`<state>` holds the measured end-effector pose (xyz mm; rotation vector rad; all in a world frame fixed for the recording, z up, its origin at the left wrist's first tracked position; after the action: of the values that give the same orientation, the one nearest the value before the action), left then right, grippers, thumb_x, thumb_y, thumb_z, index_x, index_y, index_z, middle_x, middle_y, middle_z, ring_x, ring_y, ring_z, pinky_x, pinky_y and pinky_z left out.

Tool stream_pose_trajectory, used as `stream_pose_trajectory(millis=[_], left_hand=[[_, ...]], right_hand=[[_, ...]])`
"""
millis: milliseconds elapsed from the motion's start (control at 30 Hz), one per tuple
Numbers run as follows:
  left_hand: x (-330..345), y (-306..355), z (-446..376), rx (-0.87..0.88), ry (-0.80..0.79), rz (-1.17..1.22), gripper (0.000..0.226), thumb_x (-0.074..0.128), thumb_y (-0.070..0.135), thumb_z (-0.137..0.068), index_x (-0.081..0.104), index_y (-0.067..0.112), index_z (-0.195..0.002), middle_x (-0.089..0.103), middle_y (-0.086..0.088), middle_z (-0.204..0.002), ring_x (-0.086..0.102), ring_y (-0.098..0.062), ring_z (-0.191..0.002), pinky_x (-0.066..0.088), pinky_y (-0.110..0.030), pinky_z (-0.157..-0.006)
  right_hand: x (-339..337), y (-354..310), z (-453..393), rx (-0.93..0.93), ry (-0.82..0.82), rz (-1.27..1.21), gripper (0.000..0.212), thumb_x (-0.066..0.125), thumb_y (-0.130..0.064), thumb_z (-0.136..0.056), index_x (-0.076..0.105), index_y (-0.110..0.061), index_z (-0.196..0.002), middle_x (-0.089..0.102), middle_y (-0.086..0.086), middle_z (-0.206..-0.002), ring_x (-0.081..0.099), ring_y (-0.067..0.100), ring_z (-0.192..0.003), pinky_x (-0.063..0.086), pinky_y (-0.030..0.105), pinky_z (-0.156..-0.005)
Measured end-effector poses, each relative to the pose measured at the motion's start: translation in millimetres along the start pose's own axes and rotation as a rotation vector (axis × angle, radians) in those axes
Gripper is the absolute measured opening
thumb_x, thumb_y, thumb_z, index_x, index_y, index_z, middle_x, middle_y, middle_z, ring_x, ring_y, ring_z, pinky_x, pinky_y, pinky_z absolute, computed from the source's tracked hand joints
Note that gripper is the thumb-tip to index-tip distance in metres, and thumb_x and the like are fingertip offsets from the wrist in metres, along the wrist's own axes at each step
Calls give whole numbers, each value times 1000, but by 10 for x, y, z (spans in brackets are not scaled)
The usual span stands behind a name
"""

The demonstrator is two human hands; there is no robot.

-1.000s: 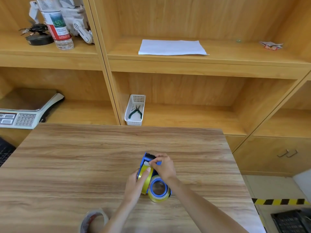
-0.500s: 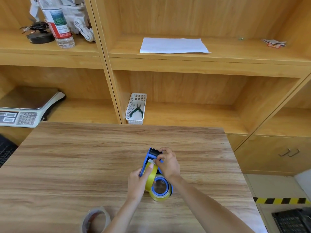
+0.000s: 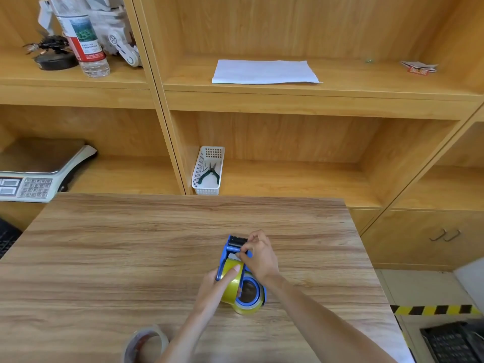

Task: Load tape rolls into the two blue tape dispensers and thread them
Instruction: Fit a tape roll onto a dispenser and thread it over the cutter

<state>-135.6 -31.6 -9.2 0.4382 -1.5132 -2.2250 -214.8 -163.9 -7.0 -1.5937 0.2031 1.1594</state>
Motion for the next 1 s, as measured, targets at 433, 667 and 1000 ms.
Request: stream_pose_trajectory(millis=[433,667,1000], left_hand=[[51,14,-45,-21,108,-36,64,70,56,-81,63,-8,-81,65,-21,-64,63,-15,-57,47,-18,-57],[85,46,-50,-65,-23,-3,42,63,38,-93,75,-2,-88,78,-17,-76,75,-21,-72,56,-27,-69],[43,-62,-52,-62,-301,89,52,78,33,-81,65,0,-120,75,-16,-111,69,-30,-109,55,-37,-90]], right_hand=[[-69,-25,-116,70,-23,188,23,66,-33,-90,70,-16,-75,46,-5,-113,51,16,-105,41,30,-63],[-132,-73,-252,15,-49,228,18,66,-26,-89,72,-14,-76,50,-7,-114,51,17,-108,46,33,-67],[-52,-43,-325,-26,-77,222,8,68,-26,-86,69,-18,-83,55,-11,-110,58,16,-98,43,32,-67]])
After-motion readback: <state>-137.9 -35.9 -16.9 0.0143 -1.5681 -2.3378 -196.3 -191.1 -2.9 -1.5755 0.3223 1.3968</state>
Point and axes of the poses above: each hand's wrist, its own z-axis away from the middle knuckle, its own x-axis out of the palm, y = z × x, the point moved 6 cm from there along -z, towards the middle knuckle
